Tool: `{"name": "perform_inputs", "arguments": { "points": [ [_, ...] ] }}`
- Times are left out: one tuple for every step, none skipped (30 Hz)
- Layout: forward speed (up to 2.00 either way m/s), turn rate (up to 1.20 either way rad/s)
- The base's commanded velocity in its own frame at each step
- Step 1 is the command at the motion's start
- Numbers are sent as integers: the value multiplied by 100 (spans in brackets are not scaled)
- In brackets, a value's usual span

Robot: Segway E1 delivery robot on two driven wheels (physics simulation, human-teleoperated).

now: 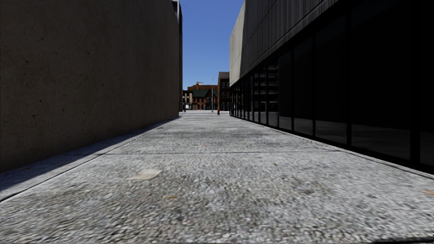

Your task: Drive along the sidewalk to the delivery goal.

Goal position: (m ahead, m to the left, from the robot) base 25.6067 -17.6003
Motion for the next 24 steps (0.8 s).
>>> {"name": "perform_inputs", "arguments": {
  "points": [
    [200,0],
    [200,0],
    [200,0],
    [200,0],
    [200,0],
    [200,0],
    [200,0],
    [200,0],
    [200,0],
    [200,0],
    [200,0],
    [200,0],
    [200,0],
    [200,0],
    [200,0],
    [200,0],
    [200,0],
    [200,0],
    [200,0],
    [200,0],
    [200,0],
    [200,0],
    [200,0],
    [200,0]
  ]
}}
